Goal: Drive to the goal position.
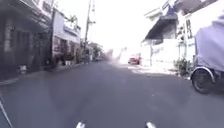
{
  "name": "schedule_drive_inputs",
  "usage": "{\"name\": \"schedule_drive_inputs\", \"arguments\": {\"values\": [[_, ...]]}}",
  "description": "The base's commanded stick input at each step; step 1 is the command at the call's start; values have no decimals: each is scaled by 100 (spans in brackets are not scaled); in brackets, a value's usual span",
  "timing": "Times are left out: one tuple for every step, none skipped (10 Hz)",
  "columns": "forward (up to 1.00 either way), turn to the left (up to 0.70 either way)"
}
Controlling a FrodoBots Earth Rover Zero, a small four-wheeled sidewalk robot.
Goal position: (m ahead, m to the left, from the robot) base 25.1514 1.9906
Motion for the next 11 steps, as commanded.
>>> {"name": "schedule_drive_inputs", "arguments": {"values": [[70,0],[70,0],[70,0],[70,0],[70,0],[70,0],[70,0],[70,0],[70,0],[70,0],[70,0]]}}
